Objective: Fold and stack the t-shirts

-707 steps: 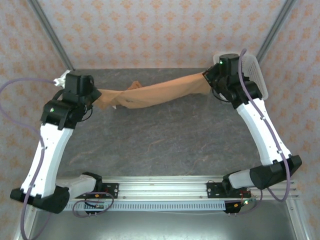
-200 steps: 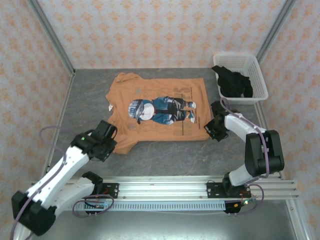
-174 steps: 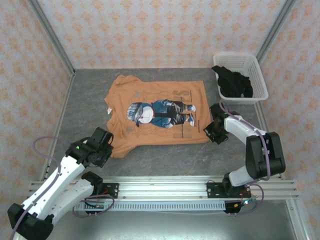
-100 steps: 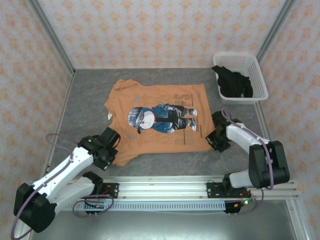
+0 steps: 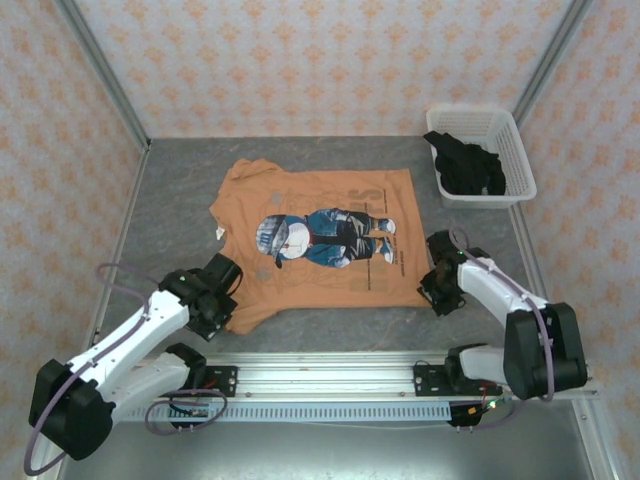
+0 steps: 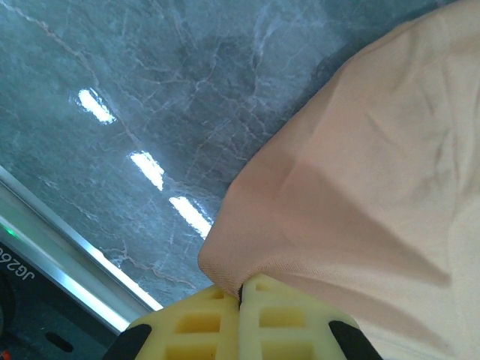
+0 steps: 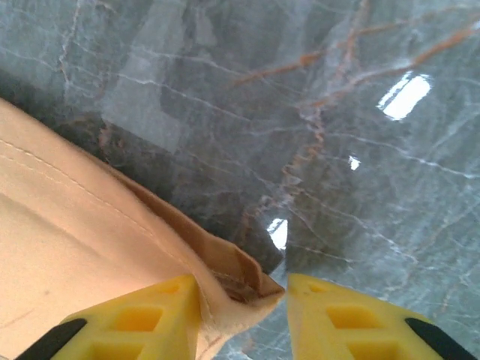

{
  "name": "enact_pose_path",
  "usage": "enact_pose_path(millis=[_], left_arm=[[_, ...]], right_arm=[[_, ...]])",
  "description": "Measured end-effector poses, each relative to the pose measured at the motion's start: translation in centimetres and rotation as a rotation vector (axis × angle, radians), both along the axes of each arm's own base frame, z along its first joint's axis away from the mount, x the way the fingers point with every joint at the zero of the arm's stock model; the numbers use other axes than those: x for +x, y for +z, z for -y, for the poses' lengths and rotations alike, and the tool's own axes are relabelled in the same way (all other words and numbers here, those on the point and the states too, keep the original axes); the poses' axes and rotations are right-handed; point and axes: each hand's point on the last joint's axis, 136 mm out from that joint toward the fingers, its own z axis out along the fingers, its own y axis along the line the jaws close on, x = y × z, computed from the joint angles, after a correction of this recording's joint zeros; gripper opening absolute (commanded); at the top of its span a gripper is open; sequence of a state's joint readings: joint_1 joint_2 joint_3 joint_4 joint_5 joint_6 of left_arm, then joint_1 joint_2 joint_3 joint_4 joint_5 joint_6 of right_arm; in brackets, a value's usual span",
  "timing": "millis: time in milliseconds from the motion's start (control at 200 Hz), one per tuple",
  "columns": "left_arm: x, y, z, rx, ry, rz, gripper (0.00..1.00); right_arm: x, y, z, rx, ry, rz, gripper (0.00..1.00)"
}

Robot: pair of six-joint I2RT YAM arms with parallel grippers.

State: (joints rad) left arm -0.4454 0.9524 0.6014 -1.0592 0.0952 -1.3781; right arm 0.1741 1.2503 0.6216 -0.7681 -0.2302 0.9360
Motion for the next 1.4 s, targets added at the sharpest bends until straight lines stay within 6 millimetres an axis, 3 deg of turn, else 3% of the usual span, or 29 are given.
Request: enact_pose_path(millis=[280,500,806,901,1066,1221,1396], left_arm=[[-0.4,-0.5,-0.1,0.010,-0.026,-0.030,0.00],[-0.7,-0.9,-0.2,0.020,-0.038,-0.054,0.00],[-0.8,-1.2,-0.1,0.026,-0.052,-0.080,0.00],[-0.8,-1.3,-0.1,0.026,-0.053,-0.082,0.00],[-0.6,-1.3,0.0,0.025,-0.053,-0.078,0.00],[0.3,-0.3,0.0,0.019,-0.056,-0.015,0.00],[4.3,4.2,0.9,0.017,-0.095,0.141,0.00]], right_arm=[[-0.8,2.2,0.6,-0.001,-0.071,0.090,0.46],[-1.8,0.7,0.2,0.035,-0.130,0.063,0.46],[-0.2,0.1,-0.5,0.080,-0.183,0.105,0.43],[0.4,0.1,-0.6,0.086,-0.189,0.124,0.32],[0.4,-1.0,-0.6,0.082,-0.201,0.105,0.00],[0.7,-0.4,-0.4,0.066,-0.196,0.113,0.00],[2.2,2.1,-0.4,0.061,-0.182,0.151,0.00]])
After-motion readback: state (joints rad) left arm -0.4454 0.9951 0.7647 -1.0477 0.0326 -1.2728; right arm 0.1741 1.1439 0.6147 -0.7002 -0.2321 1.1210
